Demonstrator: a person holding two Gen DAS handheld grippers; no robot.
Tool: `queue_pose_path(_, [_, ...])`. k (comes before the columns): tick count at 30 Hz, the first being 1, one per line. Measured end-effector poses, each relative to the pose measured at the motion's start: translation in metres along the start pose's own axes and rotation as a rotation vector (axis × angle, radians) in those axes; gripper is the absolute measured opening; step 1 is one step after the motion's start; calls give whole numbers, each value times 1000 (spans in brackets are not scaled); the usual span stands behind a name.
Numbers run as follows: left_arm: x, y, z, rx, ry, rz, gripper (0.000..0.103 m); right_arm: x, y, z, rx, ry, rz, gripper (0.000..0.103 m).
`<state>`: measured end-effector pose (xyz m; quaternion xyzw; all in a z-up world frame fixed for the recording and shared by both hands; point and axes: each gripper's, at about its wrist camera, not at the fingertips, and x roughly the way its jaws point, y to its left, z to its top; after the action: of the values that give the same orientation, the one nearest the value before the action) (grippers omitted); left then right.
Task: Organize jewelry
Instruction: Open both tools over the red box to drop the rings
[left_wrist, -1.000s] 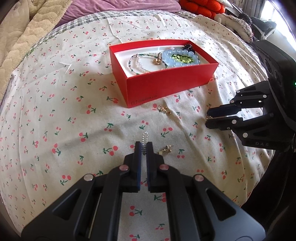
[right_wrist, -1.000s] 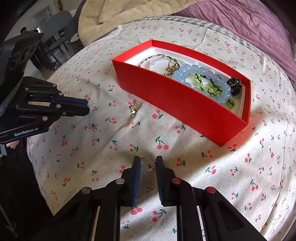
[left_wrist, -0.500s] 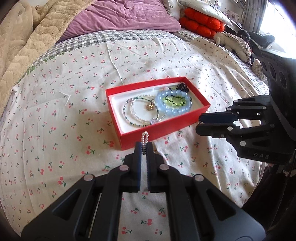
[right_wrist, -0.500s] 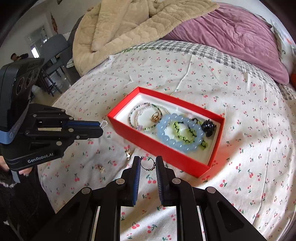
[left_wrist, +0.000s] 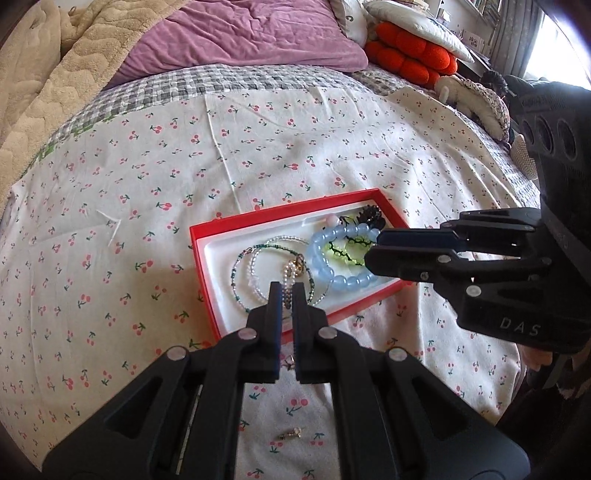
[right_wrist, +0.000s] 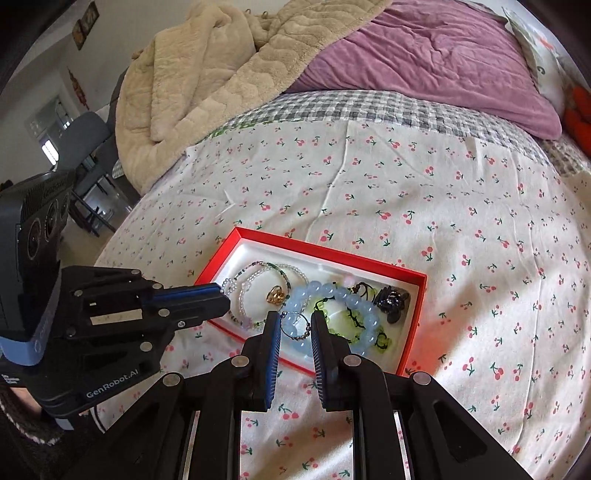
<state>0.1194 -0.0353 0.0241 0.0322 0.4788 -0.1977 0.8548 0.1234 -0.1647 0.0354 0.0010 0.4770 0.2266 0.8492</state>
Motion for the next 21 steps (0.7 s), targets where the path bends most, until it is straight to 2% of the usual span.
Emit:
queue_pose_path(10, [14, 4, 5, 3, 8, 15, 6, 13, -19, 5, 74, 30, 26, 19])
queue_pose_path(12, [13, 3, 5, 3, 8, 11, 11, 15, -21, 6, 87, 42, 33, 22])
queue_pose_path(14, [11, 1, 6, 11, 3, 16, 22, 15, -22, 6, 98, 46, 40, 22])
queue_pose_path(16, [9, 0, 6, 18, -1, 20, 29, 13, -23, 6, 99, 43, 42, 24])
queue_pose_path(19, [7, -1, 4, 23, 3, 30, 33, 8, -22, 6, 100, 30, 41, 34])
queue_pose_path(21, [4, -2, 2, 23, 2, 34, 38, 3, -22, 5, 102, 17, 41, 53])
